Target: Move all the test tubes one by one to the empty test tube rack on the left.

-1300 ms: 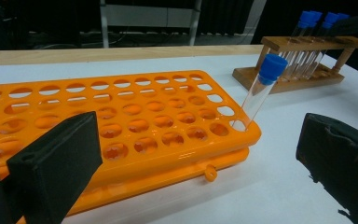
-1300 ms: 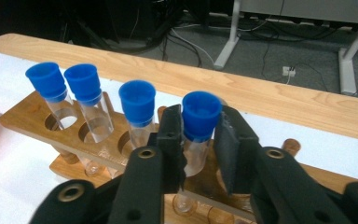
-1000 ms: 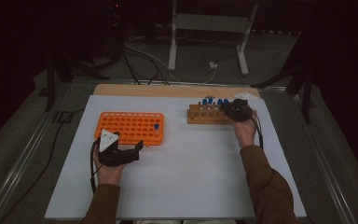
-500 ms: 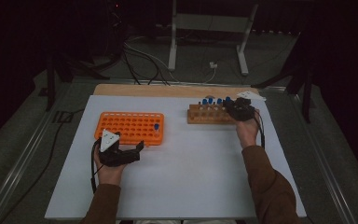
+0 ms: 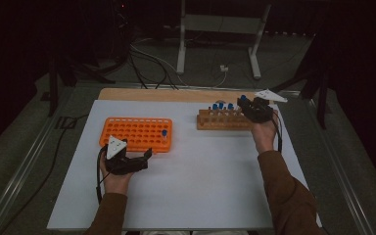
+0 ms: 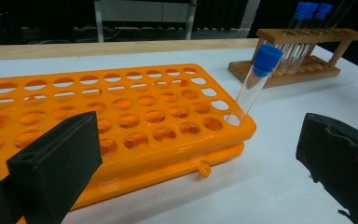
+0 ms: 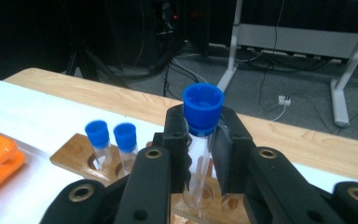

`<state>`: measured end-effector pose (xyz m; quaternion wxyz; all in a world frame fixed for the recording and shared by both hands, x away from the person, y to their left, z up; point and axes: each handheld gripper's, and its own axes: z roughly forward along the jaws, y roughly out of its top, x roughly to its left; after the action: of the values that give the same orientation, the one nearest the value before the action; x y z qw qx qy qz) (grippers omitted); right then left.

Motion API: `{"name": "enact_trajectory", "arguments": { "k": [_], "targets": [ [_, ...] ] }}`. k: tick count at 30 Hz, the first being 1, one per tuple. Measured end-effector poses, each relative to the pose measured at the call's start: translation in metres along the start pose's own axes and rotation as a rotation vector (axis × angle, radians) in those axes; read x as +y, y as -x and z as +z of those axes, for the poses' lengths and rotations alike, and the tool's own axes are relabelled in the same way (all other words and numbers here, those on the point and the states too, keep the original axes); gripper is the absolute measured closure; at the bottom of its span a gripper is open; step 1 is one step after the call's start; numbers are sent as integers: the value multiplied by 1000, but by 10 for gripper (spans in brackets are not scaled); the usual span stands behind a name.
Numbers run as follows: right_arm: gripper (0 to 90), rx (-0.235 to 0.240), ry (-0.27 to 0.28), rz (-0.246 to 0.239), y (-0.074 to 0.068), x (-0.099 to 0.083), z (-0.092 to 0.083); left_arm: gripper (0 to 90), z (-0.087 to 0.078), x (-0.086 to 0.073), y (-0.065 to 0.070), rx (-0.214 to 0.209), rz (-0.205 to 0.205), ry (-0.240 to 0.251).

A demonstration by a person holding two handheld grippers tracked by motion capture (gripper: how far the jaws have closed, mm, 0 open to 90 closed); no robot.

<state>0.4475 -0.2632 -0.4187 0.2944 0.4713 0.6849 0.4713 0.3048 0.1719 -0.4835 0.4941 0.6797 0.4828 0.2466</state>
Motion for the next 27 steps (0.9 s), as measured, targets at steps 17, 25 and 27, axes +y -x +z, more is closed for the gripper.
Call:
{"name": "enact_trajectory", "arguments": {
  "k": [17,25,27],
  "targets": [
    [771,75,9,-13,-10,10,-23,9,0,3,8,3,20,4],
    [770,146,-9,0,-20,3,-33,9,1,13,23,-25,64,21],
    [770,158,-17,5,-21,0,-35,9,0,16,28,-35,74,30]
  ]
}}
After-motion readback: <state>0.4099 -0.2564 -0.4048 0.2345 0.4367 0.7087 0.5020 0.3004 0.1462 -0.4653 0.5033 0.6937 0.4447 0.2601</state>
